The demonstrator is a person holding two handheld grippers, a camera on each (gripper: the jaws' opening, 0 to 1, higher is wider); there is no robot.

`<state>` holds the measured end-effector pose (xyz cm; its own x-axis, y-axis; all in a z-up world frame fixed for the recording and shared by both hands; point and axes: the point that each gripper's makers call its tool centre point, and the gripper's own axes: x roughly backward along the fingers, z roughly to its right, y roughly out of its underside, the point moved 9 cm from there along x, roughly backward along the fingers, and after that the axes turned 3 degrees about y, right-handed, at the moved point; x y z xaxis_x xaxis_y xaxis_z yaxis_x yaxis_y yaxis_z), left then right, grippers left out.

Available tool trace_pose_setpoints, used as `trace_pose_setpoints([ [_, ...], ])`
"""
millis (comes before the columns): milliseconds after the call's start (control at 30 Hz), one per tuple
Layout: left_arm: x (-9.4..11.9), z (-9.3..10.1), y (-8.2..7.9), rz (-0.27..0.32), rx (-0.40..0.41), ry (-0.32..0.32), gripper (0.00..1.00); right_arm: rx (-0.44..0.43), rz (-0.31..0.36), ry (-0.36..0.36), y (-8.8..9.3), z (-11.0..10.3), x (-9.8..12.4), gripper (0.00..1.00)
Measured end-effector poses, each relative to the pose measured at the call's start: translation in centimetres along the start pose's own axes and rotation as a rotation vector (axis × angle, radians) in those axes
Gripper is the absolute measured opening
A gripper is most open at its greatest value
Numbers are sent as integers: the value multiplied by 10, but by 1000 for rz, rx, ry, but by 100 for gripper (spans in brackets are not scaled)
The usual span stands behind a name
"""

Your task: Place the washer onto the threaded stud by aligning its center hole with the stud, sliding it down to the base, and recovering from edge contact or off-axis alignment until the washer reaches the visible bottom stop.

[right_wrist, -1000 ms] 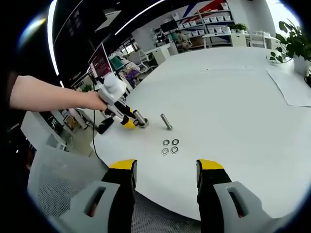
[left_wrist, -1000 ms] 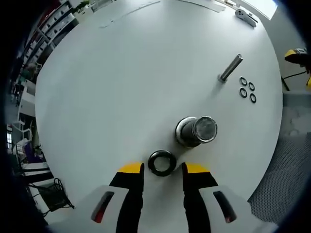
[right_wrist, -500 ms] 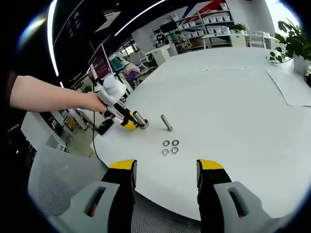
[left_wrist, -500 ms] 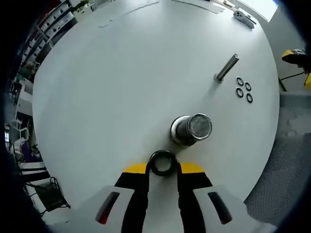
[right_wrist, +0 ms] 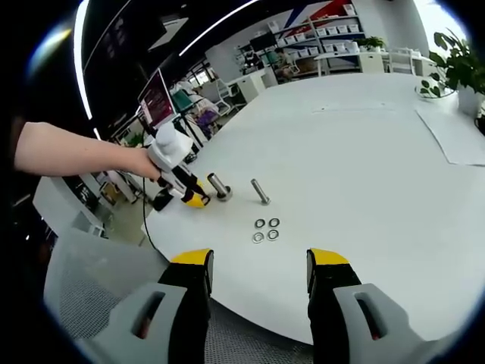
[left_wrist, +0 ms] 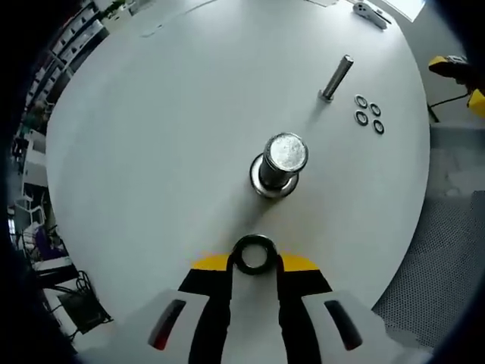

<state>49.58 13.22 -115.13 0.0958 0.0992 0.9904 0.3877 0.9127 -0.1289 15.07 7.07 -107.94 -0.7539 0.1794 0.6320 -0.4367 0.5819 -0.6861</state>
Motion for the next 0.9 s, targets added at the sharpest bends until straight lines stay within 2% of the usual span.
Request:
trace_pose_setpoints([
  [67,-1,-2,-1,-6,4,-2,21,0,0,1,0,0,0,52],
  [133,-2,-1,0,1,53,1,22,1,0,1,0,0,0,52],
  [200,-2,-1,1,3,62,3,23,5,-3,0,0,0,-1,52],
  [400,-1,6,-1,-1,111,11,26,1,0,0,-1,1,-1,52],
  [467,-2,6,0,-8,89,-2,26,0,1,0,-1,1,-1,52],
  [800,1,9,0,-1,111,-8,26,-4,4,1,-1,2,-1,52],
  [900,1,5,1,13,111,-13,21,-6,4,1,-1,2,0,52],
])
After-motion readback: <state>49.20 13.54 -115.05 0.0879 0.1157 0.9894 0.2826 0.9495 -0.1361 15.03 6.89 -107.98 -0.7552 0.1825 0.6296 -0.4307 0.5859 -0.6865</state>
